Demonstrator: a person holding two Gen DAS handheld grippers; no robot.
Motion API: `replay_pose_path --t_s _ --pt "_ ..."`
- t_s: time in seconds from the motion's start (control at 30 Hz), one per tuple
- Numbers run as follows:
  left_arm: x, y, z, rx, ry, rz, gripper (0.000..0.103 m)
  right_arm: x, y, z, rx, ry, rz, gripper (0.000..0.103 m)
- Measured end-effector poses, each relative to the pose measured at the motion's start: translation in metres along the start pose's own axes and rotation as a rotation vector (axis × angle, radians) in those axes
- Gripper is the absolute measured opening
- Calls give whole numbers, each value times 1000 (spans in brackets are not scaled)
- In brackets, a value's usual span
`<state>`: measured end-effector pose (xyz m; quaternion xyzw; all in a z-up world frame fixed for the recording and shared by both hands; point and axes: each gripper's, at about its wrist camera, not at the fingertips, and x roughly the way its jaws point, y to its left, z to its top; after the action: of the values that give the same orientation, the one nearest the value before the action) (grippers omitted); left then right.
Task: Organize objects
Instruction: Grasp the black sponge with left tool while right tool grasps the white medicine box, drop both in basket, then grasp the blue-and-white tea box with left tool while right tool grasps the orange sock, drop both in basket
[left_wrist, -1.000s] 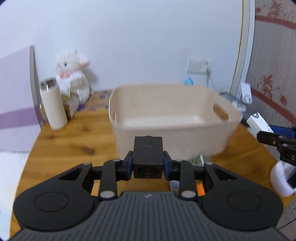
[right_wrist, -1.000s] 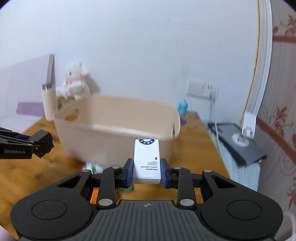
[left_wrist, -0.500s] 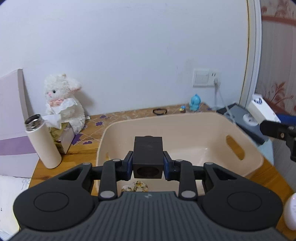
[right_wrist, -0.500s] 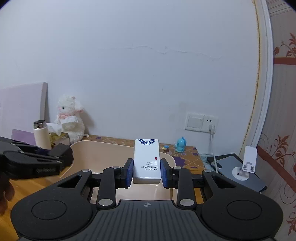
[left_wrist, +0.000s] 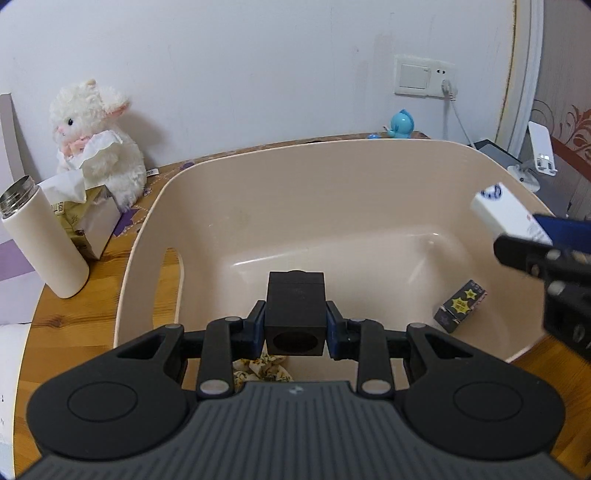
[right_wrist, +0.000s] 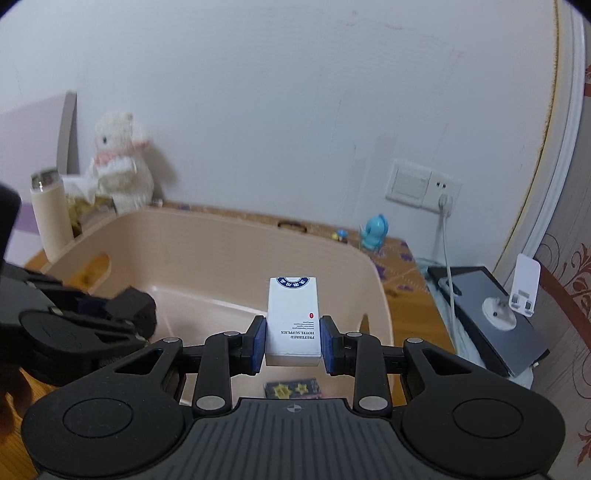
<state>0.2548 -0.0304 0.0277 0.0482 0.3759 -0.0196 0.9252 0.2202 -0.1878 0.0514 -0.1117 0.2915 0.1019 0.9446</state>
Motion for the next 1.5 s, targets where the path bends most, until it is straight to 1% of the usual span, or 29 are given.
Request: replay_pose_path --t_s 0.03,0.07,0.1,0.13,0.17,0.2,0.27,0.33,0.43,0.5,0.6,0.77,0.93,1.13,1.23,1.37,1.5 --pt "-2 -1 1 0 -7 5 35 1 1 -2 0 3 -6 40" --pt "-5 0 1 2 -15 7 36 1 2 -3 4 0 -2 42" --pt "-9 1 1 7 -22 9 46 -2 2 -3 9 -6 -3 50" --pt "-14 1 2 14 -34 20 63 -6 2 -3 13 -20 -4 56" --pt "-21 1 1 17 -54 38 70 -13 3 -4 15 -42 -4 67" --pt "-29 2 1 19 -80 54 76 -20 3 -4 14 -60 -6 72" --pt "-42 4 1 17 -105 54 76 -33 5 -4 4 -77 -10 74" --pt "-57 8 0 0 -117 32 79 -46 6 -3 3 -87 -9 77" --pt "-80 9 -5 -8 -148 30 83 -66 7 -6 12 -97 2 80" --pt "-94 9 -11 -8 -167 28 88 -80 8 -10 15 -102 11 88" --pt "-112 10 -24 -14 -180 14 90 -100 11 -19 4 -106 16 95" --pt "-127 9 -54 -18 -161 -1 91 -121 20 -41 -27 -80 27 96" --pt "-127 10 -83 -23 -127 -6 91 -124 30 -66 -20 -31 59 97" --pt "-114 12 -113 -34 -65 -23 91 -108 45 -95 -16 44 81 97" --pt "-104 13 -122 -50 -40 -24 91 -96 50 -106 -11 82 90 96" --pt "-92 16 -129 -64 -12 -31 91 -77 54 -118 -10 128 96 96" --pt "-80 20 -131 -82 9 -33 91 -60 52 -123 10 149 109 96"
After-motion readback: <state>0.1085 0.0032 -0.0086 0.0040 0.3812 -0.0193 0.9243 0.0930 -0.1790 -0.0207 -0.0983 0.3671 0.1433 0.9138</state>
